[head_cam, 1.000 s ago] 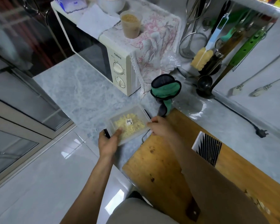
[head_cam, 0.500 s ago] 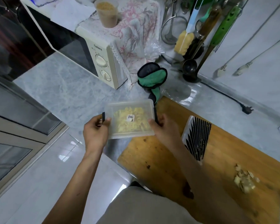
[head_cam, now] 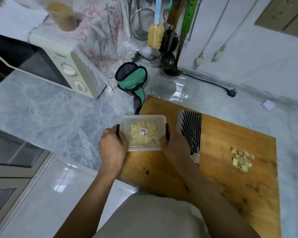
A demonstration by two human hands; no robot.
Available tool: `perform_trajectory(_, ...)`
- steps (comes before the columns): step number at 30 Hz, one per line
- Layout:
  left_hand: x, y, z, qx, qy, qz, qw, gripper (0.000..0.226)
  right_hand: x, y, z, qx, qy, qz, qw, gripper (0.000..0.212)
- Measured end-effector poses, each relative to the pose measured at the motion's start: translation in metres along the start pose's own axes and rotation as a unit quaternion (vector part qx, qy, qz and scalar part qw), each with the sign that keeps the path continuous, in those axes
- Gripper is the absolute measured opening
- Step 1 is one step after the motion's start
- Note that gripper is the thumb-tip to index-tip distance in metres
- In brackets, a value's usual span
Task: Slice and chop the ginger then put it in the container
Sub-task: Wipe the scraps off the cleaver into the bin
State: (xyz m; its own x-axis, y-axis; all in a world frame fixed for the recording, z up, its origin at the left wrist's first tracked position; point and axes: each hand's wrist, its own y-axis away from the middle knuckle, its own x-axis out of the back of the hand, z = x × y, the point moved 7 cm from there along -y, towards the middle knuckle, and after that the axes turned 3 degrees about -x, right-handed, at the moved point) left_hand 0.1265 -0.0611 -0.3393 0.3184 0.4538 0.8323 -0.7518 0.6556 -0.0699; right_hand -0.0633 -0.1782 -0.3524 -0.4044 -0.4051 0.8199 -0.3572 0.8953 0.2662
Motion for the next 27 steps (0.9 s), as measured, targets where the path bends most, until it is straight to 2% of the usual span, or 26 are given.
perform_trajectory(3,-0.002,0.001,0.007,0.017,-0.087,-0.03,0.996,0.027,0.003,0.002,-0.005,0.02,0.049,0.009,0.999,0.027)
perform_trajectory(7,-0.007,0.004,0.014,-0.004,-0.171,-0.068,0.983,0.053,0.004,0.002,-0.015,0.044,0.145,-0.01,0.988,0.03)
perform_trajectory(11,0.004,0.009,0.007,-0.036,-0.106,-0.049,0.993,0.048,0.003,0.003,-0.02,0.028,0.174,-0.028,0.984,0.033)
perform_trajectory(16,0.002,0.014,0.013,-0.104,-0.129,-0.059,0.984,0.057,0.003,0.002,-0.021,0.01,0.13,-0.045,0.99,0.022)
perform_trajectory(17,0.004,0.013,0.011,-0.101,-0.091,-0.054,0.989,0.056,0.004,0.002,-0.016,0.006,0.101,-0.046,0.994,0.019)
perform_trajectory(19,0.012,0.007,-0.001,-0.014,0.088,-0.046,0.995,0.047,0.01,0.001,-0.004,-0.002,0.03,-0.046,0.998,0.017)
perform_trajectory(20,0.012,0.005,-0.01,0.054,0.198,-0.046,0.978,0.042,0.014,0.002,0.004,-0.009,-0.019,-0.044,0.999,0.015)
perform_trajectory(22,0.007,0.006,-0.01,0.157,0.39,-0.066,0.905,0.025,0.029,0.005,0.016,-0.021,-0.102,-0.028,0.994,0.021)
perform_trajectory(24,-0.009,0.007,0.01,0.189,0.458,-0.14,0.858,0.015,0.047,0.007,0.026,-0.032,-0.139,-0.004,0.99,0.028)
perform_trajectory(27,-0.037,0.009,0.041,0.16,0.451,-0.28,0.832,0.033,0.061,0.003,0.04,-0.061,-0.143,0.018,0.988,0.028)
